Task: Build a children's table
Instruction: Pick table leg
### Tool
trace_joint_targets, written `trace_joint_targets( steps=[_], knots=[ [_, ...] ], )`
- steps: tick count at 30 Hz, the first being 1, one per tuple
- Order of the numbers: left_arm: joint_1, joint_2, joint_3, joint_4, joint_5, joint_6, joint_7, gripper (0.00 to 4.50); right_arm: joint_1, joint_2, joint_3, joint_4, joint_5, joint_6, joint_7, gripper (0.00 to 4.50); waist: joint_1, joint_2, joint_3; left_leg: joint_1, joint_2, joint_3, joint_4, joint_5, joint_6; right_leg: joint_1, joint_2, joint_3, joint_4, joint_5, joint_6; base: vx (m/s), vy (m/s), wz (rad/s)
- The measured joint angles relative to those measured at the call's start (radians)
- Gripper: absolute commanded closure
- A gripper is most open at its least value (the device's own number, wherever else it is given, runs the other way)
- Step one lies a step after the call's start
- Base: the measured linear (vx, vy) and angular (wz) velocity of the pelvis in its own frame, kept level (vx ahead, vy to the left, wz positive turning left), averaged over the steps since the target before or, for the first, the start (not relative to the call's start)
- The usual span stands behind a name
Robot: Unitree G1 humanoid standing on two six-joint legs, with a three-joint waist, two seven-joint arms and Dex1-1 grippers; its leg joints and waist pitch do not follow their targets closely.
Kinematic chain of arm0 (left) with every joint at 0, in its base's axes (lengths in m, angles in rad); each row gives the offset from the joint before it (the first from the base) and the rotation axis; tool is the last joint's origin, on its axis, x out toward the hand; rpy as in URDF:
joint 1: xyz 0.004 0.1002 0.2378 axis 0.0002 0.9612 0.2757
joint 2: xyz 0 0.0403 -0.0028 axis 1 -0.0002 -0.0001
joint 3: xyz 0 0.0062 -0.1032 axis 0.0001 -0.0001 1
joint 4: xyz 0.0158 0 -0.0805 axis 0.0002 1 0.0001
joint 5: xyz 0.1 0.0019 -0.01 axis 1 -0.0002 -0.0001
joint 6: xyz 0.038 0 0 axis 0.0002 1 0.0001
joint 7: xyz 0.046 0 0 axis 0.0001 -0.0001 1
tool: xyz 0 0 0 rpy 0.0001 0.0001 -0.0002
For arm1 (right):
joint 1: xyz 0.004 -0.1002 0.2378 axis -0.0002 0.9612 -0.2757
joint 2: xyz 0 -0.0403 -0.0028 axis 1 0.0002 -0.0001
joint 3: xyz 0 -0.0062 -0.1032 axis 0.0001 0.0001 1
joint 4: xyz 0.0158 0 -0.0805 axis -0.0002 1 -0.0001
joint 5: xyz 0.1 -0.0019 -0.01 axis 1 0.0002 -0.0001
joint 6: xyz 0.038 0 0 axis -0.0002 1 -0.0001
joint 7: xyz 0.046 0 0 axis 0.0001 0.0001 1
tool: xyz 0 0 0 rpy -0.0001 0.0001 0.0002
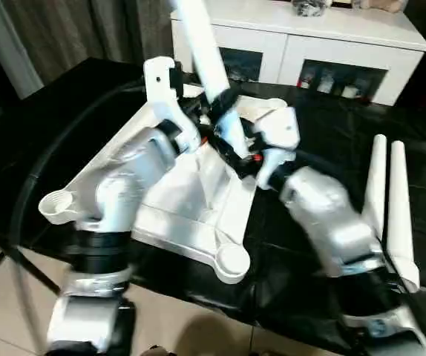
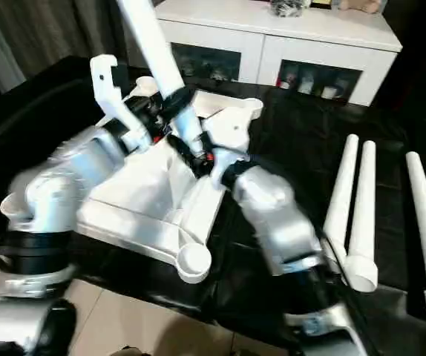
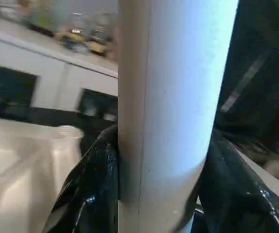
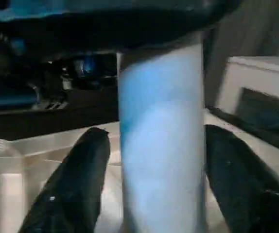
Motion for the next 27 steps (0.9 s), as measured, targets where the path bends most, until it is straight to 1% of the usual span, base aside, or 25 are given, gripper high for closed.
trace_joint_targets(
  steps=[2, 3, 4, 5, 6, 7, 9, 10, 12, 17, 23, 24, 25, 26, 27],
  knots=[
    [0.004, 0.024, -0.012, -0.015, -0.017, 0.017, -0.044, 2.59, 0.002, -0.018, -0.001, -0.021, 0.032, 0.033, 0.040, 1.02, 0.002, 0.000, 0.000, 0.001, 0.000, 0.000, 0.000, 0.000, 0.000, 0.000, 0.000, 0.000, 0.000, 0.000, 0.000, 0.000, 0.000, 0.00],
    [0.007, 0.054, -0.025, -0.029, -0.030, 0.033, -0.089, 2.59, 0.009, -0.040, -0.004, -0.043, 0.065, 0.071, 0.078, 0.96, 0.002, 0.000, 0.000, 0.001, 0.000, 0.000, 0.000, 0.000, 0.000, 0.000, 0.000, 0.000, 0.000, 0.000, 0.000, 0.000, 0.000, 0.00],
    [0.011, 0.077, -0.033, -0.040, -0.038, 0.039, -0.123, 2.60, 0.018, -0.057, -0.008, -0.056, 0.086, 0.095, 0.103, 0.87, 0.003, 0.000, 0.000, 0.001, 0.000, 0.000, 0.000, 0.000, 0.000, 0.000, 0.000, 0.000, 0.001, 0.000, 0.000, 0.000, 0.000, 0.00],
    [0.017, 0.096, -0.041, -0.052, -0.045, 0.042, -0.149, 2.60, 0.024, -0.072, -0.009, -0.065, 0.100, 0.110, 0.121, 0.87, 0.002, 0.000, 0.000, 0.002, 0.000, 0.000, 0.000, 0.000, 0.000, 0.000, 0.000, 0.000, 0.001, 0.000, 0.000, 0.000, 0.000, 0.00],
    [0.028, 0.127, -0.053, -0.072, -0.055, 0.044, -0.201, 2.60, 0.037, -0.097, -0.018, -0.078, 0.126, 0.143, 0.152, 0.66, 0.002, 0.000, 0.000, 0.002, 0.000, 0.000, 0.000, 0.000, 0.000, 0.000, 0.000, 0.000, 0.001, 0.000, 0.000, 0.000, 0.000, 0.00],
    [0.034, 0.146, -0.062, -0.083, -0.056, 0.047, -0.234, 2.60, 0.045, -0.114, -0.028, -0.082, 0.142, 0.164, 0.171, 0.59, 0.002, 0.000, 0.000, 0.002, 0.000, 0.000, 0.000, 0.000, 0.000, 0.000, 0.000, 0.000, 0.002, 0.000, 0.000, 0.000, 0.000, 0.00],
    [0.035, 0.181, -0.090, -0.091, -0.056, 0.051, -0.297, 2.60, 0.047, -0.148, -0.029, -0.106, 0.181, 0.222, 0.219, 0.56, 0.002, 0.000, 0.000, 0.002, 0.000, 0.000, 0.000, 0.000, 0.000, 0.000, 0.000, 0.000, 0.002, 0.001, -0.001, 0.000, 0.000, 0.00],
    [0.035, 0.191, -0.098, -0.094, -0.056, 0.053, -0.315, 2.60, 0.049, -0.163, -0.029, -0.117, 0.190, 0.238, 0.234, 0.56, 0.003, 0.000, 0.000, 0.003, 0.000, 0.000, 0.000, 0.000, 0.000, 0.001, 0.000, 0.000, 0.003, 0.001, -0.001, 0.000, 0.000, 0.00],
    [0.035, 0.201, -0.102, -0.095, -0.056, 0.054, -0.341, 2.60, 0.053, -0.180, -0.029, -0.133, 0.205, 0.262, 0.255, 0.56, 0.002, 0.000, 0.000, 0.003, 0.000, 0.000, 0.000, 0.000, 0.000, 0.001, 0.000, 0.000, 0.003, 0.001, -0.002, 0.000, 0.000, 0.00],
    [0.035, 0.222, -0.120, -0.095, -0.055, 0.056, -0.378, 2.60, 0.067, -0.178, -0.036, -0.135, 0.239, 0.298, 0.263, 0.56, 0.002, 0.000, 0.000, 0.003, 0.000, 0.000, 0.000, 0.000, 0.000, 0.000, 0.000, 0.000, 0.003, 0.000, 0.001, 0.000, 0.000, 0.00],
    [0.035, 0.233, -0.131, -0.095, -0.055, 0.055, -0.413, 2.60, 0.064, -0.173, -0.075, -0.154, 0.301, 0.360, 0.262, 0.56, 0.002, 0.000, 0.000, 0.003, 0.000, 0.000, 0.000, 0.000, -0.001, 0.000, 0.000, 0.000, 0.003, 0.001, -0.001, 0.000, 0.000, 0.00],
    [0.035, 0.233, -0.131, -0.095, -0.054, 0.055, -0.415, 2.60, 0.062, -0.173, -0.080, -0.159, 0.307, 0.367, 0.261, 0.73, 0.002, 0.000, 0.000, 0.003, 0.000, 0.000, 0.000, 0.000, -0.001, 0.000, 0.000, 0.000, 0.003, 0.002, -0.003, 0.000, 0.000, 0.00],
    [0.035, 0.233, -0.131, -0.095, -0.054, 0.055, -0.417, 2.60, 0.059, -0.174, -0.080, -0.159, 0.309, 0.372, 0.261, 0.73, 0.002, 0.000, 0.000, 0.003, 0.000, 0.000, 0.000, 0.000, 0.000, 0.000, 0.000, 0.000, 0.003, 0.002, -0.004, 0.000, 0.000, 0.00],
    [0.035, 0.233, -0.131, -0.095, -0.053, 0.054, -0.417, 2.60, 0.058, -0.174, -0.080, -0.159, 0.310, 0.375, 0.261, 0.90, 0.002, 0.000, 0.000, 0.003, 0.000, 0.000, 0.000, 0.000, -0.001, 0.000, 0.000, 0.000, 0.003, 0.002, -0.003, 0.000, 0.000, 0.00],
    [0.035, 0.233, -0.131, -0.095, -0.052, 0.052, -0.417, 2.60, 0.058, -0.174, -0.080, -0.159, 0.312, 0.377, 0.263, 0.94, 0.002, 0.000, 0.000, 0.003, 0.000, 0.000, 0.000, 0.000, -0.001, 0.000, 0.000, 0.000, 0.003, 0.002, -0.003, 0.000, 0.000, 0.00]
  ],
)
